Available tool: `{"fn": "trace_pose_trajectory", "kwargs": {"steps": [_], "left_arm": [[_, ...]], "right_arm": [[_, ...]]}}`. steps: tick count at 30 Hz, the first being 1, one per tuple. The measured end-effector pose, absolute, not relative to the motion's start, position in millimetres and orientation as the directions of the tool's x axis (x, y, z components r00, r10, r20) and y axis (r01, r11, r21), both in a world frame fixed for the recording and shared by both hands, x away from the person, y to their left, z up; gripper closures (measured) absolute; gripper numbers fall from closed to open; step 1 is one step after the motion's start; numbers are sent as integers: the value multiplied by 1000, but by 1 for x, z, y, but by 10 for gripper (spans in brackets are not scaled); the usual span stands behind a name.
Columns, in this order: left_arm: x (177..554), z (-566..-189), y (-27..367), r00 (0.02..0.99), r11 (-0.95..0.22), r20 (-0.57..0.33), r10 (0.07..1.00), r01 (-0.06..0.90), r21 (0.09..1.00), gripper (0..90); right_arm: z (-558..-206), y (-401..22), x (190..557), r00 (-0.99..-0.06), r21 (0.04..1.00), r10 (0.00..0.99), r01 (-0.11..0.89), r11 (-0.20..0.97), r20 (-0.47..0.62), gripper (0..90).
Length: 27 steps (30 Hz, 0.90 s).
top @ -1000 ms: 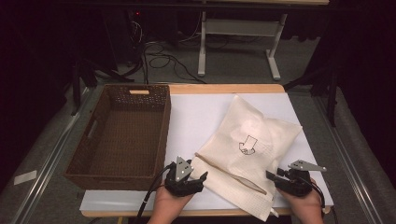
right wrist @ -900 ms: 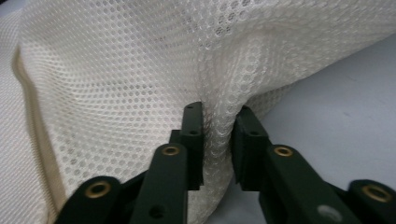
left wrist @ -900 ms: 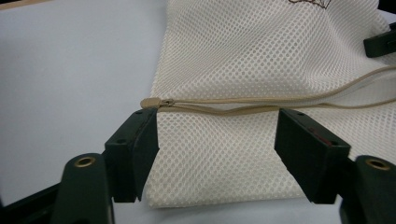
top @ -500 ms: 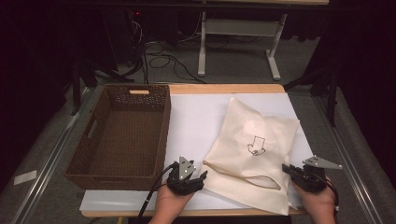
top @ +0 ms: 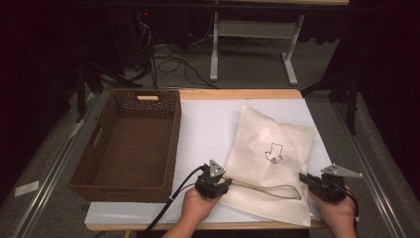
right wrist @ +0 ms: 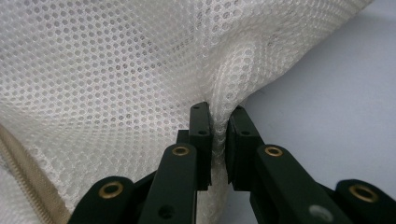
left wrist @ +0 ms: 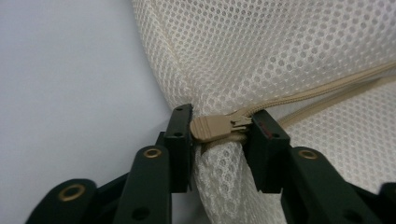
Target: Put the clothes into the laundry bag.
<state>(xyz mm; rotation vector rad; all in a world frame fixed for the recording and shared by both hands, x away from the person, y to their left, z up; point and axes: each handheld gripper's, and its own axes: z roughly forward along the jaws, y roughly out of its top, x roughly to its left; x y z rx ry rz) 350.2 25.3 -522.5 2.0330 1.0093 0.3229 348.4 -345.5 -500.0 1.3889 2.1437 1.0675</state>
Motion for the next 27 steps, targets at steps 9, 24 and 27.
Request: {"fn": "trace_pose_trajectory", "kwargs": {"steps": [9, 24, 27], "left_arm": [[336, -522, 46, 599, -324, -79, 797, 534, 780, 656], [296, -521, 51, 578, -364, 17, 816, 492, 791, 655], [299, -522, 50, 573, -358, 8, 820, 501, 788, 653]], "right_arm": [[-501, -335, 360, -471, 764, 878, 598, 243, 90, 842], [-500, -293, 413, -556, 768, 831, 544, 338, 27, 841], [-499, -299, 413, -553, 768, 832, 547, 331, 35, 835]]}}
